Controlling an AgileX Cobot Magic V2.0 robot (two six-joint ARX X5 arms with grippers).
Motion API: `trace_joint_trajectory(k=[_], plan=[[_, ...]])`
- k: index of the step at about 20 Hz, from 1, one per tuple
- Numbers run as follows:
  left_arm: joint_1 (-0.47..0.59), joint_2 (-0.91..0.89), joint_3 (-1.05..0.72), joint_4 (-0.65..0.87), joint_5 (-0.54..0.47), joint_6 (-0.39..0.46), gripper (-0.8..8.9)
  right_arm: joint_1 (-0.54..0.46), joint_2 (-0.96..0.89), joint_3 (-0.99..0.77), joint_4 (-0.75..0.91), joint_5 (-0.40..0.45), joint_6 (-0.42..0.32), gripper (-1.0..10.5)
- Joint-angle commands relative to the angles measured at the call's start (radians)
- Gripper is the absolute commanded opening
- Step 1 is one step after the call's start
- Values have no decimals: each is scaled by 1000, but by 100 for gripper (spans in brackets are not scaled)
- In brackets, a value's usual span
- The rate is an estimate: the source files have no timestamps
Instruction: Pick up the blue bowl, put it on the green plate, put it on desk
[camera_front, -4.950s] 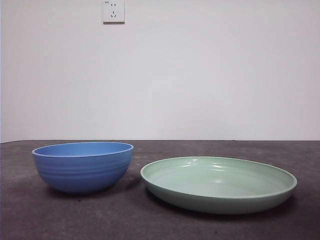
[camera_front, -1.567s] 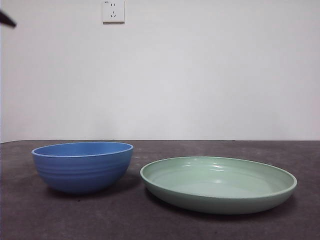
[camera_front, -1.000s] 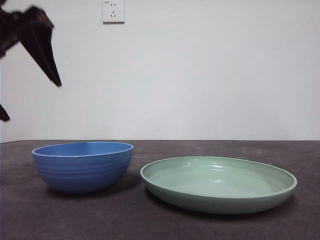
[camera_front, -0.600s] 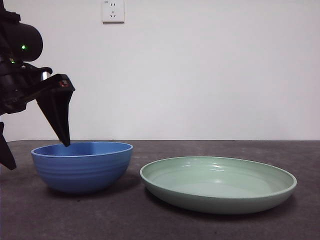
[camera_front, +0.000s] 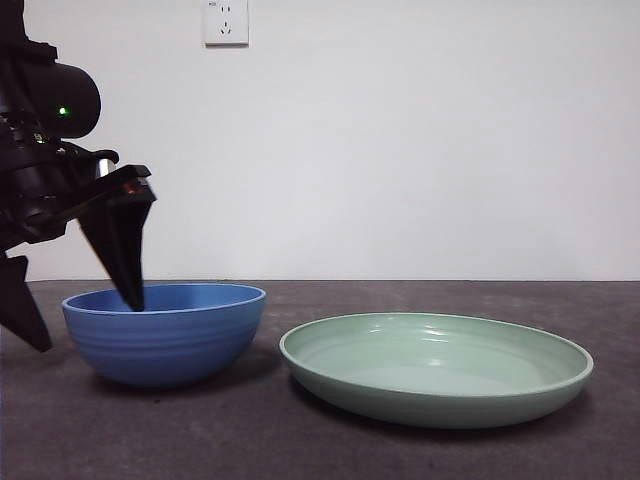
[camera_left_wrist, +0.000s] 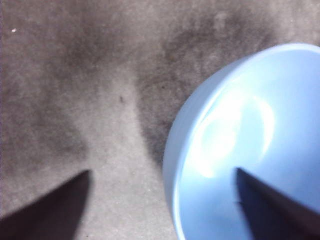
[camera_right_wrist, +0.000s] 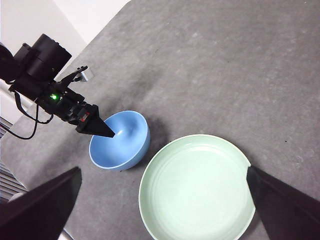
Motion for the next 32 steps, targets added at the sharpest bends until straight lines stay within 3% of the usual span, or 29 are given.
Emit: trace_joint_trajectory(k=[1, 4, 8, 13, 20, 23, 29, 32], plan=[[-3, 25, 21, 2, 2, 5, 247, 5, 6, 18, 10, 0, -1, 621], [-3, 26, 21, 5, 1, 6, 107, 5, 6, 18, 9, 0, -1, 621], [-3, 26, 22, 14, 1, 25, 16, 5, 6, 18, 9, 0, -1, 621], [-3, 26, 39, 24, 1, 24, 16, 5, 6, 18, 8, 0, -1, 621], [-30, 26, 271, -171, -21, -23, 16, 5, -9, 18, -29, 6, -1, 621], [-88, 26, 368, -219, -21, -31, 16, 5, -24, 18, -51, 58, -1, 621], [-267, 40, 417, -218, -23, -62, 16, 5, -71, 18, -52, 58, -13, 621], [-344, 94, 431, -224, -70, -72, 16, 5, -84, 18, -54, 48, -11, 621]])
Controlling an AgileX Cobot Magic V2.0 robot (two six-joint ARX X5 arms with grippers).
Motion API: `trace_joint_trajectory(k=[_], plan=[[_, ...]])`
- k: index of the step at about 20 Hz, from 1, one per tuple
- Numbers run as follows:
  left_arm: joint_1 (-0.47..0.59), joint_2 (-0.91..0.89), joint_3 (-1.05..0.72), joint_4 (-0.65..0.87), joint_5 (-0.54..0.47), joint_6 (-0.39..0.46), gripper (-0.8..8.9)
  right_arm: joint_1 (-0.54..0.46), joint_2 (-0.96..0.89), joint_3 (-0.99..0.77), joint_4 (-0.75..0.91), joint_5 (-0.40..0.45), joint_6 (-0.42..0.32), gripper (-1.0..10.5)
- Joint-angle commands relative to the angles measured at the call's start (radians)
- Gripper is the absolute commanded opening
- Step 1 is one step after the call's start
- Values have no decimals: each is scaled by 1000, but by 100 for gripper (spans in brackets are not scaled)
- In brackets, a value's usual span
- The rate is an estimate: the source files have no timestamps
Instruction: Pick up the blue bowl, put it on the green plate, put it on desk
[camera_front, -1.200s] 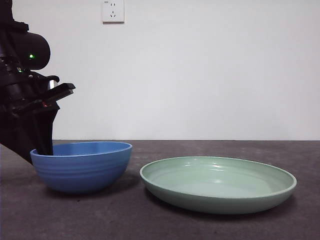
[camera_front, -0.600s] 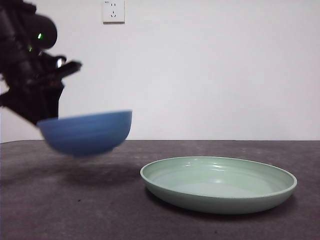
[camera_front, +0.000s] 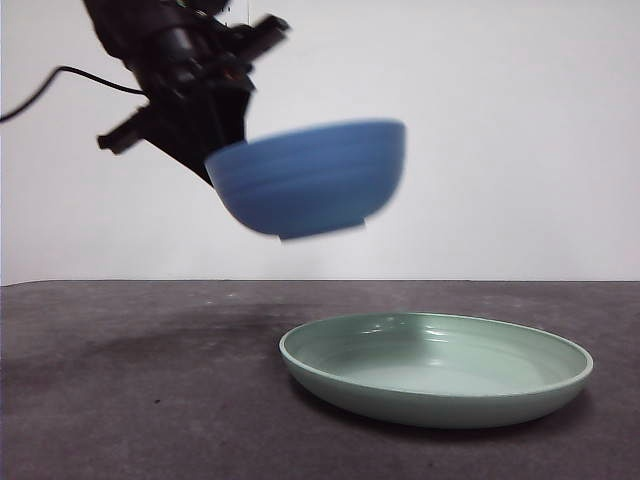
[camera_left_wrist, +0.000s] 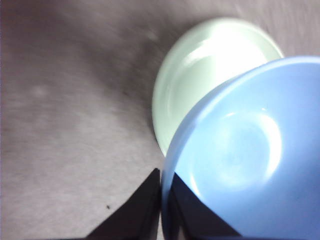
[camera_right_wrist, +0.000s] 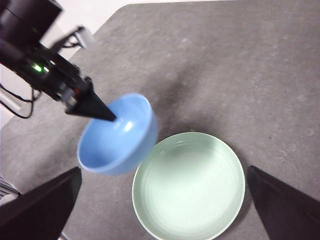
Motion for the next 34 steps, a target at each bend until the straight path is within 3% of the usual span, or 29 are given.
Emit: trace_joint_trajectory(k=[1, 6, 11, 17, 29, 31, 34], plan=[[-50, 74, 41, -2, -39, -16, 16, 5, -5, 18, 6, -4, -8, 621], [-140, 237, 155, -18, -40, -14, 16, 5, -10, 18, 3, -4, -8, 621], [-163, 360, 237, -30, -75, -11, 16, 5, -10, 18, -13, -3, -8, 621], [-184, 383, 239, 50, -75, -12, 16, 5, -10, 18, -13, 0, -9, 621], [-201, 384, 239, 35, -135, 10, 21, 5, -10, 18, -13, 0, -9, 621], [-204, 383, 239, 36, -135, 14, 50, 5, -10, 18, -13, 0, -9, 621], [-203, 383, 255, 34, -135, 5, 309, 5, -10, 18, -13, 0, -9, 621]])
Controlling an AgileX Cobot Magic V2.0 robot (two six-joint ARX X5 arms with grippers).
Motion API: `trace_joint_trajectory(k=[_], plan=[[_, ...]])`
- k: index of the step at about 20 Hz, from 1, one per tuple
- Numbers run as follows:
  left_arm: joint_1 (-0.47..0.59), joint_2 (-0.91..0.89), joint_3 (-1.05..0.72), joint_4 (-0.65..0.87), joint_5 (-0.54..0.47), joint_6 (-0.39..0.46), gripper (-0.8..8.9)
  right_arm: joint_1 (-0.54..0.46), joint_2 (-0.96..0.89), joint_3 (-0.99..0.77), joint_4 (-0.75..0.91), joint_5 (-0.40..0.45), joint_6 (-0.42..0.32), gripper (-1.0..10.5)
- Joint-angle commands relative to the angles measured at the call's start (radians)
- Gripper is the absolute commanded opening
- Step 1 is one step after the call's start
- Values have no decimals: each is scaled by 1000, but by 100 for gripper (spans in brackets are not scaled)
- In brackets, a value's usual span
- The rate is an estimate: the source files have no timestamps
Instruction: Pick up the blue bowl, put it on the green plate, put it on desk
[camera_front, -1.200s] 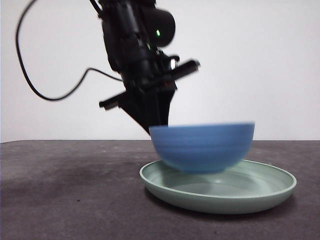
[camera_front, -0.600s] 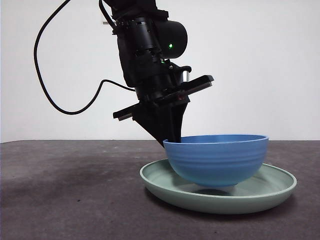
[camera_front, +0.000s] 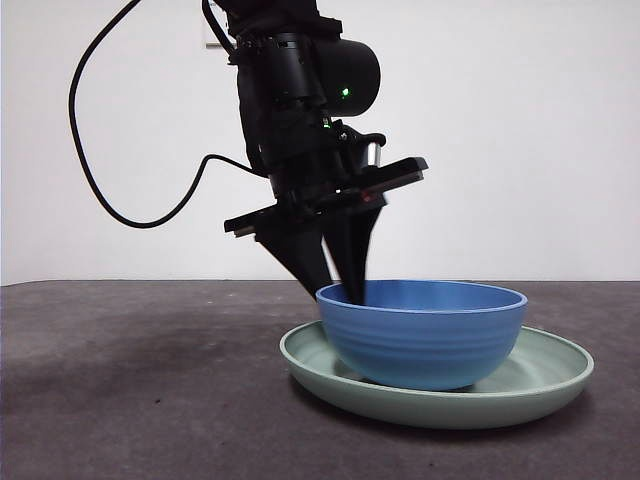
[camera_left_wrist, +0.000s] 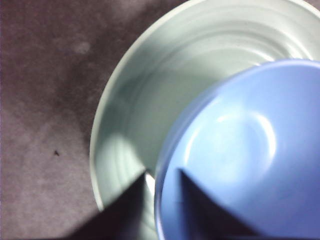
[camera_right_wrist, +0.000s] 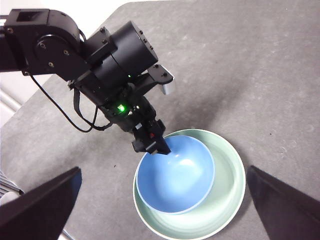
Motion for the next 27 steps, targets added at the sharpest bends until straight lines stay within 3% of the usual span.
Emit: trace_joint_trajectory(k=[1, 4, 9, 15, 21, 25, 27], plan=[[-9, 24, 52, 3, -1, 4, 397, 5, 3, 18, 6, 0, -9, 621], [-9, 24, 129, -43, -5, 16, 510, 5, 3, 18, 6, 0, -9, 621], [2, 23, 363, -298, -157, 56, 510, 5, 3, 18, 5, 0, -8, 621], [7, -50, 441, -509, -158, 95, 536, 5, 4, 18, -26, 0, -9, 621], [2, -257, 341, -524, -158, 105, 536, 5, 4, 18, -51, 8, -12, 621], [2, -462, 154, -501, -158, 114, 536, 5, 4, 18, -51, 8, -11, 621], [2, -598, 13, -416, -158, 110, 531, 5, 4, 18, -50, 8, -12, 621]])
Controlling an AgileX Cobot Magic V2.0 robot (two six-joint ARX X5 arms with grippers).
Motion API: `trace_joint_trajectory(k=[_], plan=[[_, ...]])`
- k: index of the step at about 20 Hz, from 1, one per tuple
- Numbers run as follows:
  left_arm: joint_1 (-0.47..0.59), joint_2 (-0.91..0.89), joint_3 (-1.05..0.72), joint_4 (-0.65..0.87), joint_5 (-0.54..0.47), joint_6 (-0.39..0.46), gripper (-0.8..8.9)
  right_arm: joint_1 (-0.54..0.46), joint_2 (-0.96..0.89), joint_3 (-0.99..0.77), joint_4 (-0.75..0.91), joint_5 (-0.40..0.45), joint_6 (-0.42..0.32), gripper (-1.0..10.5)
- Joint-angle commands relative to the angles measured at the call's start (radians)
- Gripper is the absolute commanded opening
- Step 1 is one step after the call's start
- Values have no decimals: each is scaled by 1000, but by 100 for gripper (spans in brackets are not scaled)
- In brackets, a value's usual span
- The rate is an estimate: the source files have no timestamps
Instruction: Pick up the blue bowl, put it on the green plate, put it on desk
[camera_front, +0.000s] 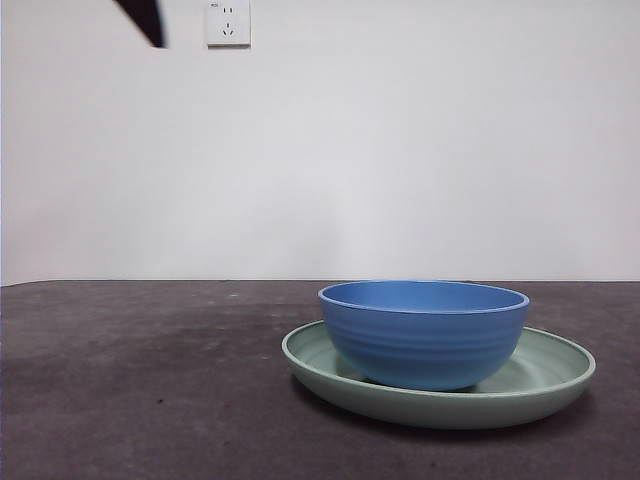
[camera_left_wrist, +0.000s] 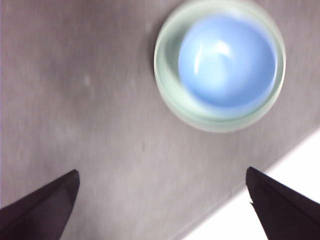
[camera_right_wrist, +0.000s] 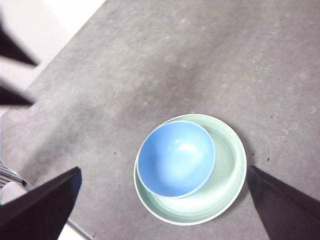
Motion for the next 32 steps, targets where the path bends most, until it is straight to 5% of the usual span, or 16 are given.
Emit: trace_joint_trajectory(k=[1, 11, 17, 22, 32], plan=[[-8, -131, -129, 104, -3, 2, 531, 5, 4, 18, 6, 4, -11, 621], [-10, -767, -795, 632, -2, -27, 531, 5, 4, 18, 0, 4, -16, 621], [-10, -811, -818, 645, 42, -26, 531, 5, 4, 18, -42, 58, -11, 621], [-10, -811, -818, 645, 56, -25, 531, 5, 65, 17, -159, 214, 5, 621], [-10, -811, -818, 645, 56, -25, 531, 5, 535, -51, -66, 230, -36, 608]])
